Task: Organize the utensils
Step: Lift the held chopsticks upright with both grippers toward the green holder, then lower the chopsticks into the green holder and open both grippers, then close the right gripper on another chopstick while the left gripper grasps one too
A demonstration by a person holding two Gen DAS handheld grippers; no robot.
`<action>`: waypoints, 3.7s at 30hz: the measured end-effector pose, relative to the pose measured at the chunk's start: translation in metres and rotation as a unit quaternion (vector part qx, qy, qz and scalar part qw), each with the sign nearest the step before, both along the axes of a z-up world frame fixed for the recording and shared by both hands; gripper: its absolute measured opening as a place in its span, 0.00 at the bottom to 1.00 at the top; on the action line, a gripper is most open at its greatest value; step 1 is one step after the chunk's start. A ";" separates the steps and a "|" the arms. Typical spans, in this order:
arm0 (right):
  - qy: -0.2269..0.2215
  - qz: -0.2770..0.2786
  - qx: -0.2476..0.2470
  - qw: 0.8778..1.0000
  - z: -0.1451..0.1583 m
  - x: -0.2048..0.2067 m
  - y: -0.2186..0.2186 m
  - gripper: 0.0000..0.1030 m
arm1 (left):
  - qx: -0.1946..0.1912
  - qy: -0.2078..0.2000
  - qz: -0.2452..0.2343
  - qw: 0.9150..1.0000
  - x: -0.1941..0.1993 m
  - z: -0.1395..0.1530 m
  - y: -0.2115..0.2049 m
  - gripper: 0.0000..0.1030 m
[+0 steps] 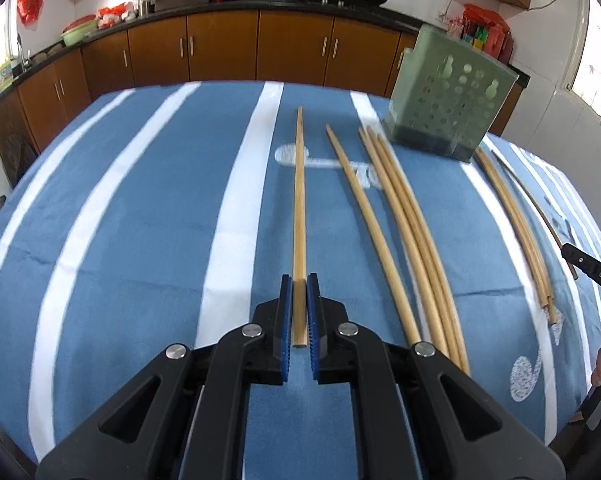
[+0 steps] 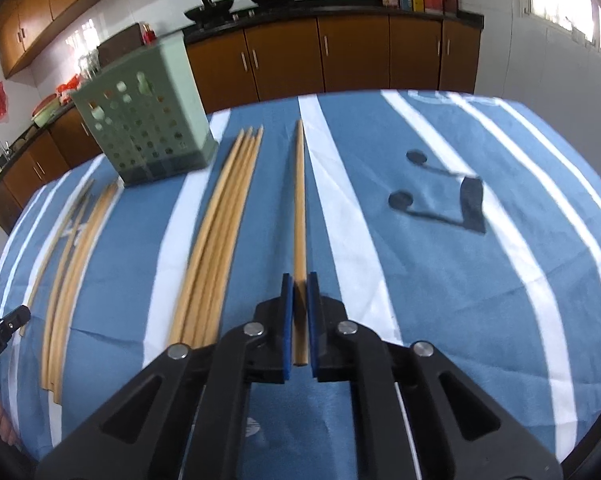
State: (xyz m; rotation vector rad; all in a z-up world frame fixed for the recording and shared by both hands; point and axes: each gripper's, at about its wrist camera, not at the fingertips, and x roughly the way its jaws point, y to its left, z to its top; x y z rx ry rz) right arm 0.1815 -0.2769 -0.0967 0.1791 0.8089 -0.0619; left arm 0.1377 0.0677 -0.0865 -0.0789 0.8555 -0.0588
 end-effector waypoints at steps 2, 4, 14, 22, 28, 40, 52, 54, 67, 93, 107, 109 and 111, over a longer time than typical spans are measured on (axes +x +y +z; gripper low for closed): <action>-0.016 0.000 -0.001 1.000 0.009 -0.003 -0.001 0.08 | 0.001 -0.018 0.001 1.000 -0.003 0.012 0.001 0.08; -0.030 -0.003 0.000 1.000 0.017 -0.006 -0.003 0.08 | -0.001 -0.037 0.004 0.999 -0.005 0.025 0.003 0.08; -0.132 -0.018 0.009 0.991 0.076 -0.020 -0.016 0.08 | -0.025 -0.136 0.024 0.990 -0.009 0.093 0.012 0.08; -0.191 -0.026 0.012 0.981 0.115 -0.026 -0.023 0.08 | -0.035 -0.185 0.036 0.982 -0.005 0.129 0.017 0.08; -0.206 -0.022 0.006 0.978 0.130 -0.025 -0.020 0.08 | -0.032 -0.195 0.038 0.979 -0.001 0.140 0.019 0.08; -0.227 -0.017 -0.006 0.974 0.155 -0.016 -0.014 0.08 | -0.034 -0.208 0.046 0.976 0.002 0.153 0.024 0.07; -0.303 -0.014 -0.004 0.953 0.241 -0.007 -0.020 0.07 | -0.027 -0.262 0.033 0.964 0.011 0.212 0.019 0.07; -0.323 -0.008 0.011 0.946 0.260 -0.007 -0.020 0.07 | -0.033 -0.287 0.028 0.957 0.013 0.234 0.013 0.07; -0.358 0.035 0.036 0.933 0.284 0.040 0.013 0.07 | -0.099 -0.408 0.045 0.907 0.054 0.282 -0.042 0.07; -0.280 0.041 0.043 0.958 0.208 0.090 0.026 0.24 | -0.080 -0.290 0.009 0.954 0.112 0.200 -0.077 0.09; -0.290 0.024 0.033 0.956 0.220 0.047 0.007 0.32 | -0.082 -0.296 0.021 0.951 0.083 0.220 -0.062 0.37; -0.283 0.021 0.030 0.958 0.216 0.036 0.002 0.33 | -0.077 -0.296 0.023 0.952 0.074 0.220 -0.057 0.38; -0.274 0.017 0.028 0.961 0.209 0.026 -0.003 0.33 | -0.071 -0.294 0.026 0.953 0.065 0.218 -0.051 0.38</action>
